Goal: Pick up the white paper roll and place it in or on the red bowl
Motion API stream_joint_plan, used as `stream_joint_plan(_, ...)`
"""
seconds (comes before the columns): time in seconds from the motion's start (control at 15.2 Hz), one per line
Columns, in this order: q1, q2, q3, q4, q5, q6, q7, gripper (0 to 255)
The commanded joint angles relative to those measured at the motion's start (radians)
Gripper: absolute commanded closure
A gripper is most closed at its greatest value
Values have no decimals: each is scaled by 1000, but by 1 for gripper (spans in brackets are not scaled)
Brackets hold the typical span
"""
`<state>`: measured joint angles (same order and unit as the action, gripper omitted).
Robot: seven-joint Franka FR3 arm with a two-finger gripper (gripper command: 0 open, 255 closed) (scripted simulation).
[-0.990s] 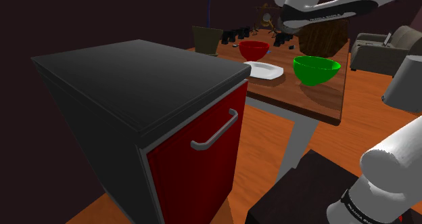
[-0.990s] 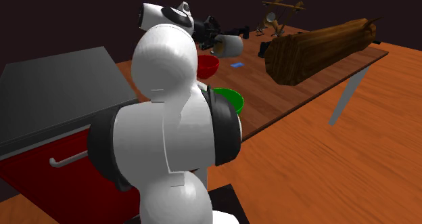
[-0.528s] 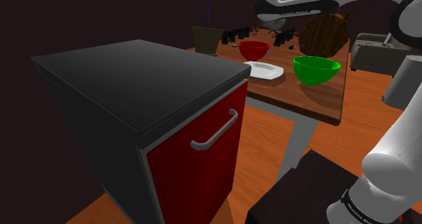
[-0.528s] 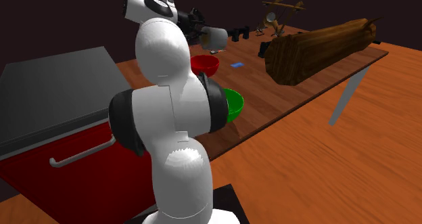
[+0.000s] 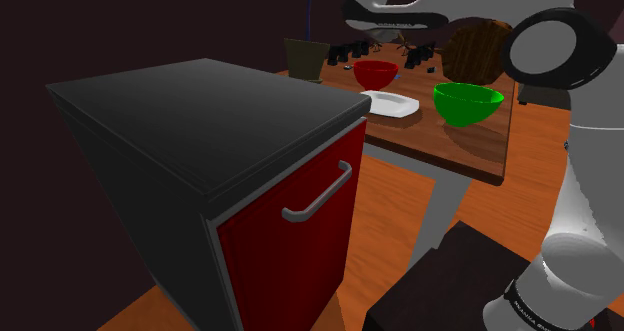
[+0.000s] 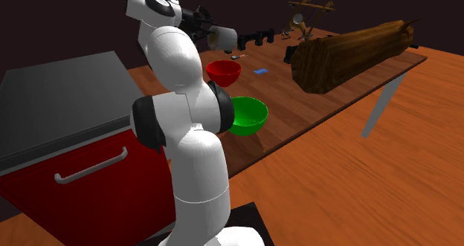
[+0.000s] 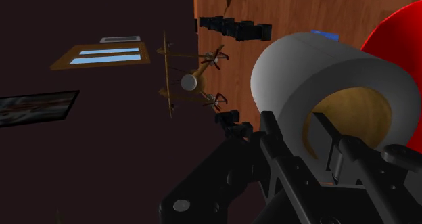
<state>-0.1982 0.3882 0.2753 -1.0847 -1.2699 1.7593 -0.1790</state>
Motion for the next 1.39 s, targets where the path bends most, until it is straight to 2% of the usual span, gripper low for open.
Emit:
stream_joint_plan(0.0,-4,-9,-1,-32,-2,10,23,255)
stream_joint_plan(0.79,-27,-59,-10,-238,-20,80,169,255)
stream_joint_plan(1.32,-32,-67,-15,-312,-35,107,233,255)
